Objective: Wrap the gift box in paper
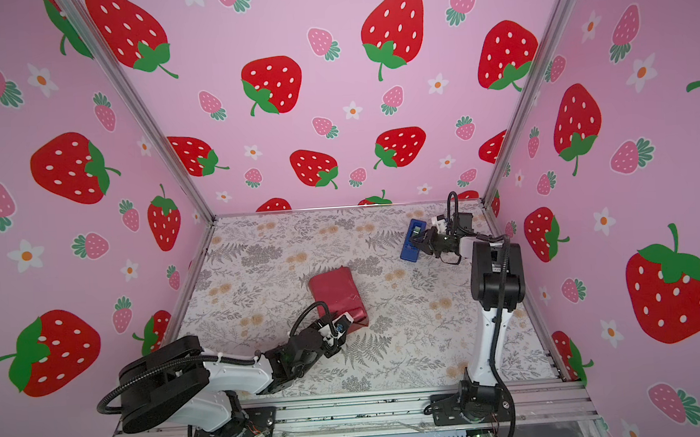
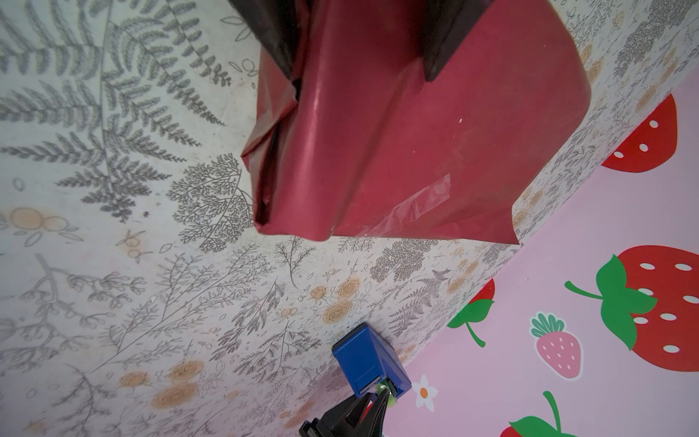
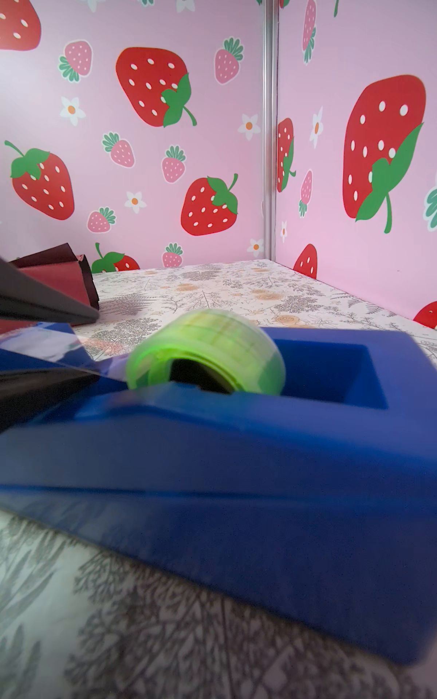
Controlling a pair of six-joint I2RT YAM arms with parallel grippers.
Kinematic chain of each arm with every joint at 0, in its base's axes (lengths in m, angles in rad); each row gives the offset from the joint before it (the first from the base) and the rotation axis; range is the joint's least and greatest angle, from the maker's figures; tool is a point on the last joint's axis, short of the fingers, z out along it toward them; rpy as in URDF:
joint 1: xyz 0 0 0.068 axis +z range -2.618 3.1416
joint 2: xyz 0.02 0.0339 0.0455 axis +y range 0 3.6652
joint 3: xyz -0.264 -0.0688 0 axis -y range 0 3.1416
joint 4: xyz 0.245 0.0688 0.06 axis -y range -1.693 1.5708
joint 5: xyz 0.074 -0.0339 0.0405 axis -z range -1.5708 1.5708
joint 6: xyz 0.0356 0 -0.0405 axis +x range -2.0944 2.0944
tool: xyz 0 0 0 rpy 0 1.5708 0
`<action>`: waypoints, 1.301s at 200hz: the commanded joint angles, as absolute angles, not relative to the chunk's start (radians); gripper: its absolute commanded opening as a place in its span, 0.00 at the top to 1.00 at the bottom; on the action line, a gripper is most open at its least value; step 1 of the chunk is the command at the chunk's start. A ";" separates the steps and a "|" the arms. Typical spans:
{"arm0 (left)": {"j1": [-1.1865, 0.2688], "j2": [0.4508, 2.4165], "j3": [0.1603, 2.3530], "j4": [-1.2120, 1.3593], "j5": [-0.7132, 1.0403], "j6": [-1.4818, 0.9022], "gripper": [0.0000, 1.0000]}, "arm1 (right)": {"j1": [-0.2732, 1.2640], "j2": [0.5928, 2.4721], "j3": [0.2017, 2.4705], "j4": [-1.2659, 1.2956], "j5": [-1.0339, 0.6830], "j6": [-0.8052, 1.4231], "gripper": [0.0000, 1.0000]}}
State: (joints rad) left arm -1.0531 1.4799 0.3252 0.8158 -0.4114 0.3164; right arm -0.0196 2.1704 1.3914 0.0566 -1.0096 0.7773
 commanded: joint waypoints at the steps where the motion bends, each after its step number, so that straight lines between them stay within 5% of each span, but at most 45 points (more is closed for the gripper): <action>1: -1.048 1.508 0.307 0.673 -0.408 0.296 0.47 | -0.010 2.204 1.401 0.064 -1.023 0.809 0.77; 99: -1.048 1.508 0.306 0.674 -0.412 0.295 0.47 | -0.008 2.149 1.396 0.078 -1.006 0.843 1.00; 260: -1.046 1.517 0.308 0.687 -0.418 0.299 0.47 | 0.047 1.937 1.181 0.036 -1.016 0.775 1.00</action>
